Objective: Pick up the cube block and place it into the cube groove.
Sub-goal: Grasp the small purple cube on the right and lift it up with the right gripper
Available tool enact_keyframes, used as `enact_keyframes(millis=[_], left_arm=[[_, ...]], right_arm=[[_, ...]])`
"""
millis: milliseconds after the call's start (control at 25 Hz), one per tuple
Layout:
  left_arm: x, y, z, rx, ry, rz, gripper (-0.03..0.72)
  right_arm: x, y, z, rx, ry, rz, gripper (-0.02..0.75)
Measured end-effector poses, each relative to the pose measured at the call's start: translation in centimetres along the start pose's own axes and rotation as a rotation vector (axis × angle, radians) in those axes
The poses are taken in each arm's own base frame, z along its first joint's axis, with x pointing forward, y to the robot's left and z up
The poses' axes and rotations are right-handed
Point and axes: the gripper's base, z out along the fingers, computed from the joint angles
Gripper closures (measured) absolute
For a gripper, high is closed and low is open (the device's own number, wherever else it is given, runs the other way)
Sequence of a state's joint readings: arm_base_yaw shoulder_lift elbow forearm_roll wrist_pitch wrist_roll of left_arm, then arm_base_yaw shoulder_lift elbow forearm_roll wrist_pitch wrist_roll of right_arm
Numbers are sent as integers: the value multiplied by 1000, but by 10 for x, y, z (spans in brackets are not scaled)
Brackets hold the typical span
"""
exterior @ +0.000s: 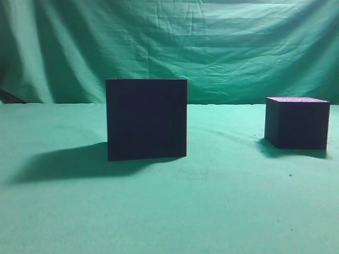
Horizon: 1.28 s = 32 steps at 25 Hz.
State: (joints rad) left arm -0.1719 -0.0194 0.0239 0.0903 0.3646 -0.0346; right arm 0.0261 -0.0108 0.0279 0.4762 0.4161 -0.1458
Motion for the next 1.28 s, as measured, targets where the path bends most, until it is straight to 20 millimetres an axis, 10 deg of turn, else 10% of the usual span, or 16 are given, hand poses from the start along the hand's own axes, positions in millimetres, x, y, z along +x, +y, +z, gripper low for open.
enact_keyframes(millis=[920,1280], left_arm=[[0,0,0,0,0,0,688],[0,0,0,0,0,0,688]], right_arm=[[0,0,0,0,0,0,680],[-31,-4,-5,30,-345,83,680]])
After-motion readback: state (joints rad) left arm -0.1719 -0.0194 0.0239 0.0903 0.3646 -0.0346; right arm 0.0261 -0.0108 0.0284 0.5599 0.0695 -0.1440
